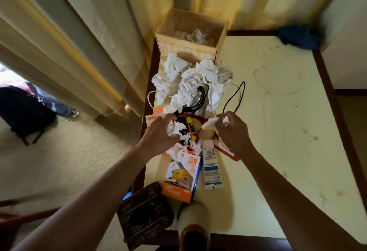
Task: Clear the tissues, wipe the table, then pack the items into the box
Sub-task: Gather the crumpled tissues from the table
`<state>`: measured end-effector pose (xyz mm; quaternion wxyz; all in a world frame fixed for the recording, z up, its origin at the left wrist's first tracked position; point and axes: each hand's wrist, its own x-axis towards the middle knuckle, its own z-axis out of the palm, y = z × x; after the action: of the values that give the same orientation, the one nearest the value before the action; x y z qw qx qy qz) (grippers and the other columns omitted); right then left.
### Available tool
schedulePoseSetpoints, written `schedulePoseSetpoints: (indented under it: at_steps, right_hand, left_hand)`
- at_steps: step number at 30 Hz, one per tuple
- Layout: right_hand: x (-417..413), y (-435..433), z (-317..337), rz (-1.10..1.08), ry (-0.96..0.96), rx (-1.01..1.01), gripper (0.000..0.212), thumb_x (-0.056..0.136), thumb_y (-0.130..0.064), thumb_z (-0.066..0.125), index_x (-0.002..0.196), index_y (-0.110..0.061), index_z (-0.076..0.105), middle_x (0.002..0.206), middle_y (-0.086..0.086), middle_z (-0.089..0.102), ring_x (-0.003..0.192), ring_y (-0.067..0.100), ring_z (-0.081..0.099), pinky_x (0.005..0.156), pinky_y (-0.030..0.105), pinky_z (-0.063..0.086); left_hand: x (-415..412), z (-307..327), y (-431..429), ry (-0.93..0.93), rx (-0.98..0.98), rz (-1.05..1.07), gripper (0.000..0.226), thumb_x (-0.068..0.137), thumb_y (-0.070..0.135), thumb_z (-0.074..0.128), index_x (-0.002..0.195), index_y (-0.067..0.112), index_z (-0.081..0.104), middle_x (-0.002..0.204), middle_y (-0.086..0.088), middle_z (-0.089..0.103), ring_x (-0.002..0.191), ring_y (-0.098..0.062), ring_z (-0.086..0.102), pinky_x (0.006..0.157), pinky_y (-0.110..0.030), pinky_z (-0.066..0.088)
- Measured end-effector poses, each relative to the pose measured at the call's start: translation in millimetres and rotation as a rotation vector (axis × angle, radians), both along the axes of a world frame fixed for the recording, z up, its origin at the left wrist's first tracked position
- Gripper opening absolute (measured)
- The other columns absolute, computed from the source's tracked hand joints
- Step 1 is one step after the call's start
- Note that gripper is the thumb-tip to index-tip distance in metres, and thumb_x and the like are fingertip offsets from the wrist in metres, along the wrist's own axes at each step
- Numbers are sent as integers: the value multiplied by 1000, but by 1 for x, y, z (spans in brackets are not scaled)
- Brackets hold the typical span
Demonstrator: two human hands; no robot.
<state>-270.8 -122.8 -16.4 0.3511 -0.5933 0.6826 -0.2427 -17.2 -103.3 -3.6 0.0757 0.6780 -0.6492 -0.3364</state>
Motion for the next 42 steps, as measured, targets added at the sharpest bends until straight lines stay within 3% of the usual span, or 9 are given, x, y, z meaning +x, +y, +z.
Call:
schedulePoseSetpoints:
  at_steps: [5,8,16,22,25,27,31,35,42]
  right_hand:
    - [-20,17,11,-99,-167,73,5,94,-23,60,97,-26,62,92,-8,70,89,20,67,81,41,55]
    - [-18,27,14,-65,-243,111,22,84,-21,52,87,-38,66,85,-12,73,86,19,69,80,42,57]
    - [1,32,5,-14,-151,276,32,89,-57,61,87,-26,68,87,-1,73,86,22,69,85,42,55]
    - [-22,50,1,-32,-364,305,16,79,-31,77,93,-33,70,102,-6,76,92,26,75,88,55,60]
    - [-39,63,2,-152,-491,276,38,84,-10,80,113,-29,66,108,-9,74,101,21,73,82,38,62]
    - [-49,72,1,-237,-543,309,49,81,-14,86,121,-25,61,106,-11,73,99,15,73,76,28,57]
    - [-67,86,-1,-271,-766,353,73,63,-26,95,126,-10,62,111,15,74,95,32,74,79,39,54]
    - [-71,99,3,-380,-841,318,36,83,9,72,114,-8,63,96,11,78,86,24,76,73,31,59]
    - [-88,115,-1,-376,-734,268,8,88,0,72,95,4,72,95,25,75,79,34,72,75,38,56]
  left_hand:
    - [-9,-13,-2,-120,-15,-78,49,81,45,81,120,18,68,105,-6,58,111,-32,56,95,-43,46]
    - [-13,-15,1,-126,-40,-61,39,83,37,83,109,10,71,99,-7,57,109,-33,57,98,-40,41]
    - [-7,28,12,235,2,393,14,94,24,66,103,13,64,88,-6,67,76,-22,64,64,-31,46]
    - [7,41,26,507,-57,667,4,96,12,61,100,11,62,84,-7,68,61,-4,65,51,-19,48]
    - [8,38,30,472,-131,686,9,92,5,61,98,11,64,84,-3,70,61,-3,63,50,-21,47]
    - [5,38,30,402,-178,618,15,91,1,58,95,14,63,84,3,71,67,-8,64,49,-21,45]
    - [-14,36,21,268,-179,236,27,83,-4,59,92,22,62,85,5,68,77,-12,63,57,-27,45]
    - [-41,19,-1,-96,-76,-98,31,82,23,71,112,28,64,109,1,63,101,-22,59,82,-38,47]
    - [-66,-6,-24,-706,-139,-579,33,94,26,66,127,24,67,120,-5,67,114,-25,64,89,-36,51]
